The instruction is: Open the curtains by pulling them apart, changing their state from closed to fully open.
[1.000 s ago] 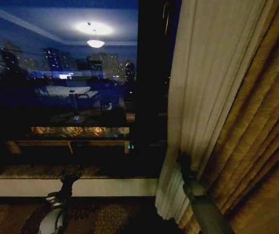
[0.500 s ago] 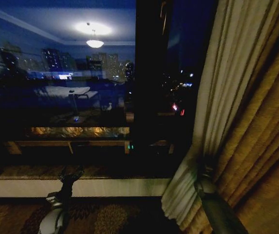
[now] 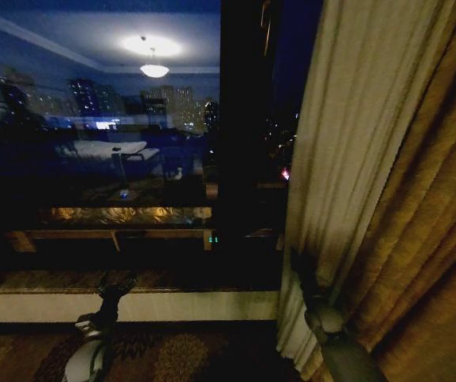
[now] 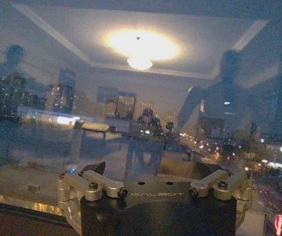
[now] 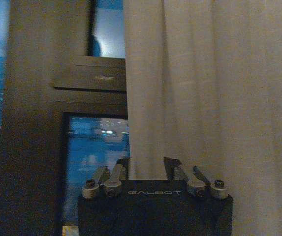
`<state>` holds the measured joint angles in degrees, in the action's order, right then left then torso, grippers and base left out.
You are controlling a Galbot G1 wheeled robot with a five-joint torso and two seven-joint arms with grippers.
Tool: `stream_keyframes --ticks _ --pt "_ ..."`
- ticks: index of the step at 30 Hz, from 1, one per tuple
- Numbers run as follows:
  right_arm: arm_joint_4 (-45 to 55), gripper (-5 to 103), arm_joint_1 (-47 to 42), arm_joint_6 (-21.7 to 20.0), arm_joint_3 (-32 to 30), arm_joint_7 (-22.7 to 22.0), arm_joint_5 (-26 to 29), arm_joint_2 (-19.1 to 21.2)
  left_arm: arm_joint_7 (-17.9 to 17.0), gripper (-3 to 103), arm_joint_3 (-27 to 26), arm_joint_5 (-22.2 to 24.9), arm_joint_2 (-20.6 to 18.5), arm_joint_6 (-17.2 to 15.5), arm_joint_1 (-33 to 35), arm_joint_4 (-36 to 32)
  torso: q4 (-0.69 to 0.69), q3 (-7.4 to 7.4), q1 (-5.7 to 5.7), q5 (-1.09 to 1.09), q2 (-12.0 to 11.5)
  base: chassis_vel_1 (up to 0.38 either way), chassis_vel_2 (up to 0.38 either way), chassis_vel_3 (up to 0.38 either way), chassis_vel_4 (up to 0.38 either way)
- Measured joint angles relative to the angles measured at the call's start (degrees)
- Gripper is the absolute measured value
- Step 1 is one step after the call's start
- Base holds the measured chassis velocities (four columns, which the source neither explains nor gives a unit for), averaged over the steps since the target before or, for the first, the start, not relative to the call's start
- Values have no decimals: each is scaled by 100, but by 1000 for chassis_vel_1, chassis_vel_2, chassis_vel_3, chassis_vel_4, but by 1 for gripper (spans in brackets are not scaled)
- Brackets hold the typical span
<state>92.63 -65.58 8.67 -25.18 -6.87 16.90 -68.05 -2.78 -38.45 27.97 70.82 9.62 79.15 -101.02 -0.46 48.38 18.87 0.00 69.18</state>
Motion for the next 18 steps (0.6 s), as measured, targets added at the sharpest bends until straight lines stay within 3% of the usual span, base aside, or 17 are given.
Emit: stream_keyframes --ticks 2,3,5,8,10,12,15,18 --pt "35 40 -30 0 11 3 -4 0 0 100 0 0 0 0 0 0 0 0 0 -1 0 0 0 0 0" --pt "153 51 -145 30 42 28 -2 0 0 100 0 0 0 0 0 0 0 0 0 -1 0 0 0 0 0" --pt "273 62 -255 78 49 92 32 7 0 100 0 0 0 0 0 0 0 0 0 -1 0 0 0 0 0" --pt "363 62 -361 102 41 161 53 30 0 100 0 0 0 0 0 0 0 0 0 -1 0 0 0 0 0" --pt "453 79 -484 104 -2 238 59 68 0 100 0 0 0 0 0 0 0 0 0 -1 0 0 0 0 0" --pt "468 79 -505 98 -11 244 57 73 0 100 0 0 0 0 0 0 -1 0 0 -1 0 0 0 0 0" --pt "481 95 -523 85 -23 249 54 80 0 100 0 0 0 0 0 0 0 0 0 0 0 0 0 0 0" --pt "481 98 -523 82 -26 249 53 80 0 100 0 0 0 0 0 0 0 0 0 0 0 0 0 0 0"
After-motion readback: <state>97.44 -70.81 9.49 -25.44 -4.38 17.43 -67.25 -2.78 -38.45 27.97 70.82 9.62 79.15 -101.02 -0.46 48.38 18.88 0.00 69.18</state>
